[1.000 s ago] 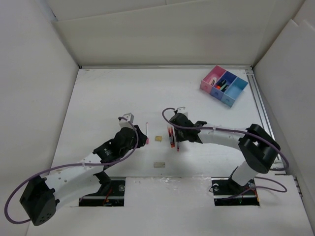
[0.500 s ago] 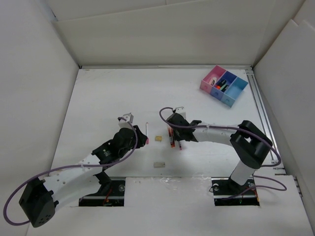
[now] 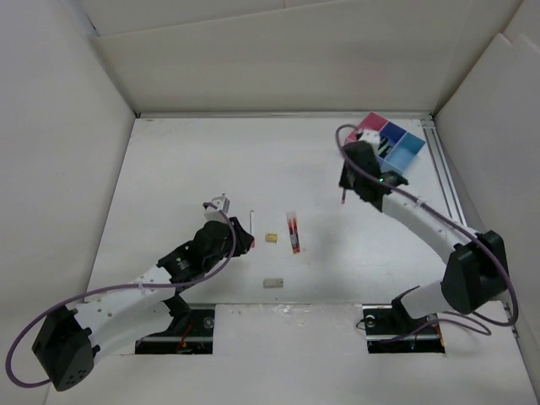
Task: Sort the stationery into containers
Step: Pick up the pen from the center of the board, then place the pen in the storage box.
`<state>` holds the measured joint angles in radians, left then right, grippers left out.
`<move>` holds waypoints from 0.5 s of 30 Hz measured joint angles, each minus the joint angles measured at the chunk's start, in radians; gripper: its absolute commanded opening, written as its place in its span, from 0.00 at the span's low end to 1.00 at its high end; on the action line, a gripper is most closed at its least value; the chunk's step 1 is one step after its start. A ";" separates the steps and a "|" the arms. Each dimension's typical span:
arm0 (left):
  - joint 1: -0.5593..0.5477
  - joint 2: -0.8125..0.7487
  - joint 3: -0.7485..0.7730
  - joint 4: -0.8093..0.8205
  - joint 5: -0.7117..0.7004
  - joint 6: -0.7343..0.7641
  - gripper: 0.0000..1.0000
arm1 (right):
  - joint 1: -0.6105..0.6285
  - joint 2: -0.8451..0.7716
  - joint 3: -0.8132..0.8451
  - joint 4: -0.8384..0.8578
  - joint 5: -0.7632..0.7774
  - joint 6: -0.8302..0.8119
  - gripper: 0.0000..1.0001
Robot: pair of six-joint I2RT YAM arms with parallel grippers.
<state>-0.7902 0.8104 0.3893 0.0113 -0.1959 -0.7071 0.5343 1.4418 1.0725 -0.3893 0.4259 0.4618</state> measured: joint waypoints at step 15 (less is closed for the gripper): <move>-0.009 -0.030 -0.039 0.007 0.047 0.000 0.26 | -0.649 0.351 0.469 0.007 -0.214 -0.144 0.05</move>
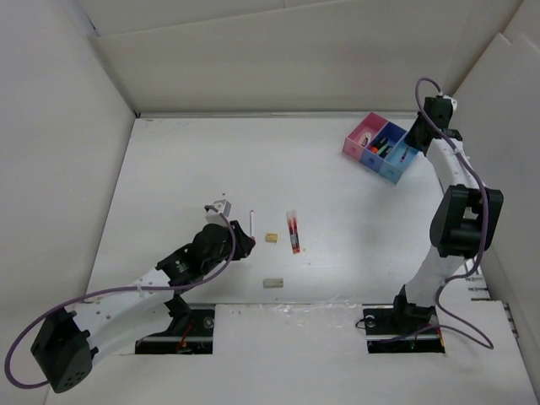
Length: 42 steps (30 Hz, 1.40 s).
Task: Sort the stationery into containers
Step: Place the pen in the storage box.
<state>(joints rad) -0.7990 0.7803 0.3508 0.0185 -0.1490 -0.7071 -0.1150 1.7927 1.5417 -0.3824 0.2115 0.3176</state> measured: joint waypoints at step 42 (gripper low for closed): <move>0.000 -0.052 -0.018 -0.009 -0.003 0.000 0.26 | 0.016 0.089 0.007 -0.002 -0.110 -0.031 0.06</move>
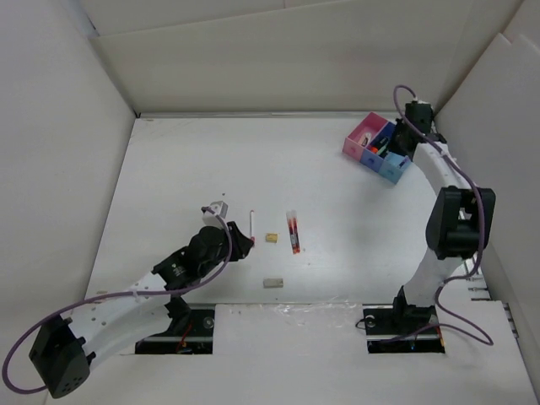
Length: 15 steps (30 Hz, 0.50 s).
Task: Sort the stationery into containers
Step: Place the pen in the storage box, then pick up the pen from the center of the board.
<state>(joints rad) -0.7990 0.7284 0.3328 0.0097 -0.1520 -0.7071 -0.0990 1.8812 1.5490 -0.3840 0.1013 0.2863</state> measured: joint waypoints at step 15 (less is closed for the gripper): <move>0.000 -0.096 0.000 -0.068 -0.050 0.000 0.26 | 0.789 -0.126 -0.372 0.101 0.108 0.016 0.23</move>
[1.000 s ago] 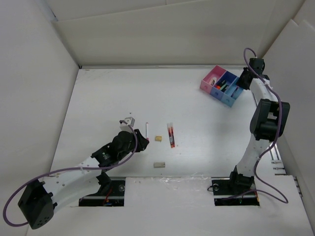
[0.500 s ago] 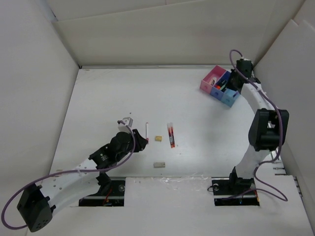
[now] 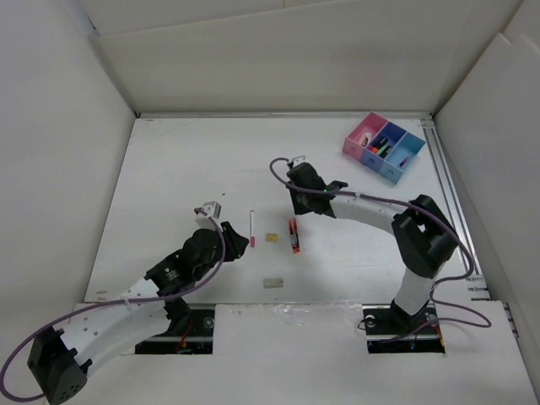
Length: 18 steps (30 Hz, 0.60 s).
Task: Sort the stationery into containers
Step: Pick up the pen from the center of the board.
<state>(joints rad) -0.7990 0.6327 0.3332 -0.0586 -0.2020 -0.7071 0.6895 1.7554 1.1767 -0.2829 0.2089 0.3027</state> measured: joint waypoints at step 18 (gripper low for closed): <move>0.000 -0.016 0.000 -0.015 -0.009 0.000 0.26 | 0.104 0.113 0.000 -0.018 0.142 0.068 0.26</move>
<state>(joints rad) -0.7990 0.6170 0.3332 -0.0734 -0.2108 -0.7071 0.7937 1.8683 1.1767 -0.3004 0.3511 0.3702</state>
